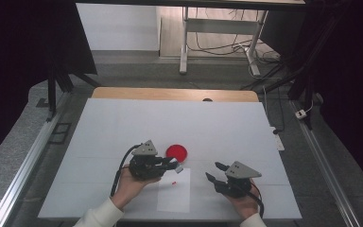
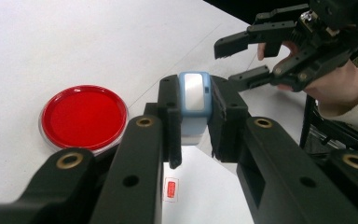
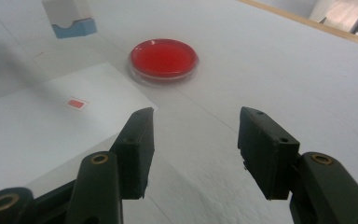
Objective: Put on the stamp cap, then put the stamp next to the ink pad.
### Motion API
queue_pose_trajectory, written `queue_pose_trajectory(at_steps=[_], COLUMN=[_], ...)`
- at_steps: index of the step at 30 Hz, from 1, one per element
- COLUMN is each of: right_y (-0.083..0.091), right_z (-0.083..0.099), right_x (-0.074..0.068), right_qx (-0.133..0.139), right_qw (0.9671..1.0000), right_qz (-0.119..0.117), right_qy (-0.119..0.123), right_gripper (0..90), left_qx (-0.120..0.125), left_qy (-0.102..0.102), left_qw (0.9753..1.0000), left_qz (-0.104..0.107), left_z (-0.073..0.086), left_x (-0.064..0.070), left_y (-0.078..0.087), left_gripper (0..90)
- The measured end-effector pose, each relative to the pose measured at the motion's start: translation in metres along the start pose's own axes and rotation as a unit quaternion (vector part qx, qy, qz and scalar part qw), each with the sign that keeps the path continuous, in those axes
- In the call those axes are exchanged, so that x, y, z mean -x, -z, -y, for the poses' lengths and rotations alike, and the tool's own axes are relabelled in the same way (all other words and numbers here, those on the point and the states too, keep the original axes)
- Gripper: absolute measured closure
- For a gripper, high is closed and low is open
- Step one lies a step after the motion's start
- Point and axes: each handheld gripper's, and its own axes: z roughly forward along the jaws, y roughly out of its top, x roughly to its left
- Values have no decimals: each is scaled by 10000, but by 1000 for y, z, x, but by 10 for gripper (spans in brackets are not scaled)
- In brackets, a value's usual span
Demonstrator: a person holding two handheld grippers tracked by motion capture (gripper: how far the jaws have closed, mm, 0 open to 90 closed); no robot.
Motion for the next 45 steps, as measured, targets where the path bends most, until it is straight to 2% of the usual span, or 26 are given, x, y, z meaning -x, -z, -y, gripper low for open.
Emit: queue_pose_trajectory(at_steps=[5,17,21,27,36,45], right_y=[11,30,32,31,31,29], right_z=[5,17,19,20,21,22], right_x=[9,29,32,34,36,36], right_qx=[-17,-41,-43,-55,-78,-129], right_qw=[10000,9994,9994,9994,9994,9993], right_qz=[85,313,322,317,312,324], right_qy=[29,-117,-139,-130,-141,-138], right_gripper=[450,448,448,448,448,448], left_qx=[9,72,88,117,206,121], left_qy=[9,1,5,-54,23,69], left_qw=[10000,9999,9999,9994,9986,9972], left_qz=[-11,-88,-135,-320,-493,-728], left_z=[0,-2,-2,-4,-4,-3], left_x=[-2,-5,-8,-12,-23,-36], left_y=[1,7,10,14,24,25], left_gripper=[757,757,757,757,757,756])
